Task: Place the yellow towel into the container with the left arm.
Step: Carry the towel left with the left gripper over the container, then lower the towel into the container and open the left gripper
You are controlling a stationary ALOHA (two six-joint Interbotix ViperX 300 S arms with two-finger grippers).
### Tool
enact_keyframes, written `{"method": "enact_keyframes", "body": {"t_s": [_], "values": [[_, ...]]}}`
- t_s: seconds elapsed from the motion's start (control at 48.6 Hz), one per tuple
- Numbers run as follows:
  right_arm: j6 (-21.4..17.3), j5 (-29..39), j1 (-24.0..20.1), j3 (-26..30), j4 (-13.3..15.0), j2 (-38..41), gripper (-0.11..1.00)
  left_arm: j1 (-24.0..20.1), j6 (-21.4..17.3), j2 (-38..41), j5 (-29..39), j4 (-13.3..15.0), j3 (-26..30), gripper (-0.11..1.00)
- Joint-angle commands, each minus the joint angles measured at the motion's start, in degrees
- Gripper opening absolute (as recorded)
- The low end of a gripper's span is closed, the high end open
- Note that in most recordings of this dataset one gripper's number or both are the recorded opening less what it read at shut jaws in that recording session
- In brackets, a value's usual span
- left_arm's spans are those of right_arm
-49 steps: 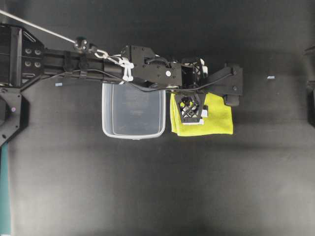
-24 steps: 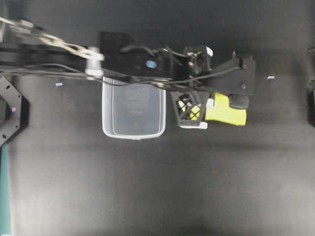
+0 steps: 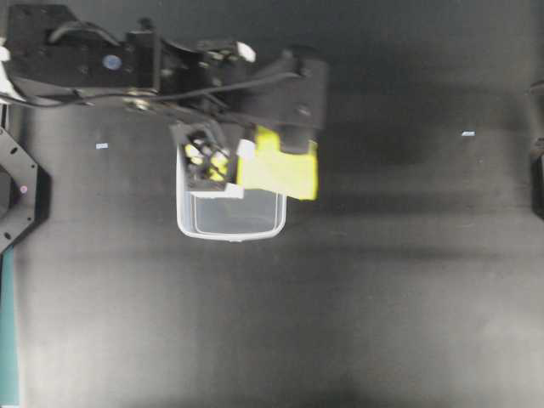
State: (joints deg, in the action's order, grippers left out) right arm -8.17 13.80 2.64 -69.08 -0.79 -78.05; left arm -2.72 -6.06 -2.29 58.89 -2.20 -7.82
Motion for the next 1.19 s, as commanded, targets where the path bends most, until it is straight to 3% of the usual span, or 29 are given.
{"method": "enact_keyframes", "body": {"t_s": [0.0,0.247,0.658,0.946,1.008,1.172], "values": [[0.00,-0.62,0.09,0.70,-0.18,0.62,0.76,-0.62,-0.09,-2.81,-1.93,-0.35,-3.16,0.07],[-0.09,-0.62,0.09,0.62,-0.09,0.62,0.76,-1.05,-0.09,-2.55,-3.96,-0.35,-9.84,0.07],[-0.09,-0.62,0.09,0.62,-0.18,0.62,0.76,-1.32,-0.18,-2.46,-7.38,-0.35,-11.16,0.08],[0.00,-0.70,0.09,0.53,-0.18,0.62,0.76,-1.41,0.88,-2.46,-7.56,-0.35,-9.76,0.84],[0.00,-0.62,0.09,0.53,-0.18,0.62,0.76,-1.32,0.97,-2.55,-7.82,-0.35,-8.88,0.90],[-0.09,-0.62,0.09,0.62,-0.09,0.35,0.76,-0.53,1.05,-5.62,-8.26,-0.35,-5.45,0.89]]}}
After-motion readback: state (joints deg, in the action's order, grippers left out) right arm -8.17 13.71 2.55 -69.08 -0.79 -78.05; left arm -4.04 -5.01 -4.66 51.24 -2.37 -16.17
